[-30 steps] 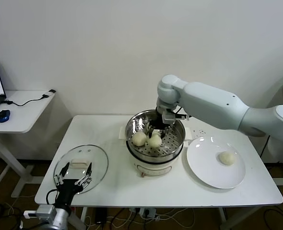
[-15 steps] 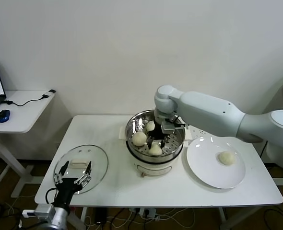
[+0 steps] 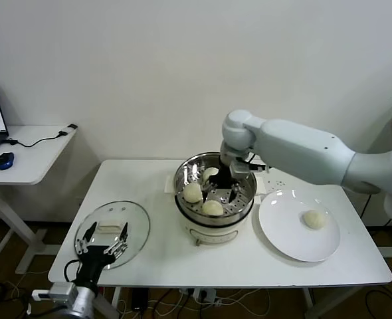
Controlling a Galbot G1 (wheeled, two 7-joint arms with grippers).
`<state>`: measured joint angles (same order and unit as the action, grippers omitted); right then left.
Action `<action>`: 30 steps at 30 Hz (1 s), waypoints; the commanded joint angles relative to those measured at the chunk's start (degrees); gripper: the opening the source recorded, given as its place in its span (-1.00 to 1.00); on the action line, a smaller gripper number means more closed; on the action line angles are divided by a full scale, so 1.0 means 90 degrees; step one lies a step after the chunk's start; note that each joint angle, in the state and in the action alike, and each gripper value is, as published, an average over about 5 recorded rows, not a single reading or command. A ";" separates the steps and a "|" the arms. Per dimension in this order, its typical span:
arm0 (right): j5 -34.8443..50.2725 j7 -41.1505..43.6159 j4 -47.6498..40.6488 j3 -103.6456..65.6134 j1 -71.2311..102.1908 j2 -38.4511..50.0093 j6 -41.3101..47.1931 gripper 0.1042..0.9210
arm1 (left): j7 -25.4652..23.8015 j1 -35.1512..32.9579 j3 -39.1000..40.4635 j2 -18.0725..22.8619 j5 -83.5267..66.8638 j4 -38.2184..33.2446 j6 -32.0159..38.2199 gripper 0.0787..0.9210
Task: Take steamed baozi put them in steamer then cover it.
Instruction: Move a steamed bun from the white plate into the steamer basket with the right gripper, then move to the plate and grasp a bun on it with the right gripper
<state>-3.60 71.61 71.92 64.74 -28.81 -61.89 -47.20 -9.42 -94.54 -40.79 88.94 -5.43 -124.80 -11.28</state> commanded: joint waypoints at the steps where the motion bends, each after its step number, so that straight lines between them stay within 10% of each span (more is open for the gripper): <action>1: 0.2076 0.0296 0.0381 -0.0449 -0.1087 0.2061 0.3435 0.76 | -0.0022 0.0005 0.0119 -0.0005 0.0013 -0.0031 -0.0046 0.77; 13: 0.0931 0.0823 0.0536 -0.2343 0.0866 0.3829 0.7683 0.76 | 0.0013 -0.0095 0.0241 -0.0027 -0.0172 -0.0125 -0.0044 0.77; 30: -0.2071 0.1015 -0.0814 -0.5236 0.4338 0.2623 0.6252 0.76 | -0.0019 -0.0335 0.0231 -0.0044 -0.0385 0.0090 0.0230 0.77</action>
<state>-4.21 77.99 71.79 35.11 -9.32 -34.23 4.85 -9.72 -96.69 -38.76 88.39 -8.22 -125.56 -10.46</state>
